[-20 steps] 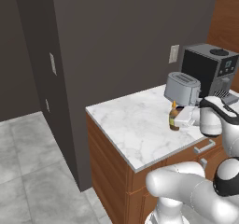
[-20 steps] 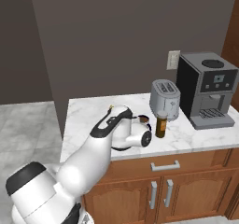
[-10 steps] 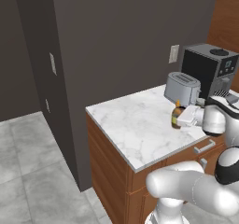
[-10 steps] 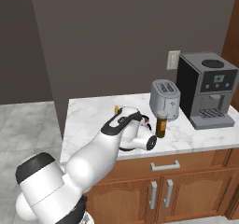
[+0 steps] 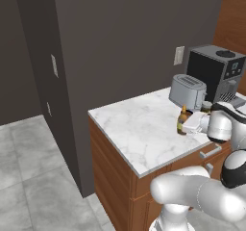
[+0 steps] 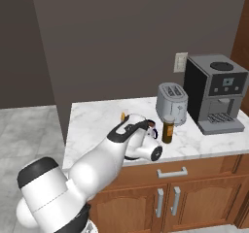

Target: Pick the cinnamon and honey bottle from the cabinet and place them next to the mug.

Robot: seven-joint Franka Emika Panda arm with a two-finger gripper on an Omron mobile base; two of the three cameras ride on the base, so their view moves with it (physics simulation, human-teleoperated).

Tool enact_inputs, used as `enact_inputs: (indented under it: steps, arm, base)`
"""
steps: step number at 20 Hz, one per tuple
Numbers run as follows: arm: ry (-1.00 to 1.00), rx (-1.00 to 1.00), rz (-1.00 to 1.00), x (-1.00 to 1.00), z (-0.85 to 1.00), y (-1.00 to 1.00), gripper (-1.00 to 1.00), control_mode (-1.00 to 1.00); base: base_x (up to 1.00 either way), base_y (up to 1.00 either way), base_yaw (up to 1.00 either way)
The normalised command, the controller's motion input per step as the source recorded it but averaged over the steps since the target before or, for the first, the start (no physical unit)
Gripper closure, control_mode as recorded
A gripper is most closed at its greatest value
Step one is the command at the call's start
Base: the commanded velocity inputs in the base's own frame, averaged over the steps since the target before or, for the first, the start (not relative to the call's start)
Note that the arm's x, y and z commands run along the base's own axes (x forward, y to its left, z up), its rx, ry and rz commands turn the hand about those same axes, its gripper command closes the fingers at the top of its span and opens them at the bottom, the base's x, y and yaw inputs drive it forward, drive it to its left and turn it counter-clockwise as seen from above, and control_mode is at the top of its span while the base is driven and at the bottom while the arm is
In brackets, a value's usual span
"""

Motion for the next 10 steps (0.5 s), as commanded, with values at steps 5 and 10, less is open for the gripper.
enact_inputs:
  steps: [5, 10]
  arm:
    - [0.00, 0.00, -0.04, 0.00, -0.35, 0.00, 1.00, -1.00]
    - [0.00, 0.00, -0.03, 0.00, -0.34, 0.00, 1.00, -1.00]
  base:
    - [0.00, 0.00, 0.00]
    - [0.00, 0.00, 0.00]
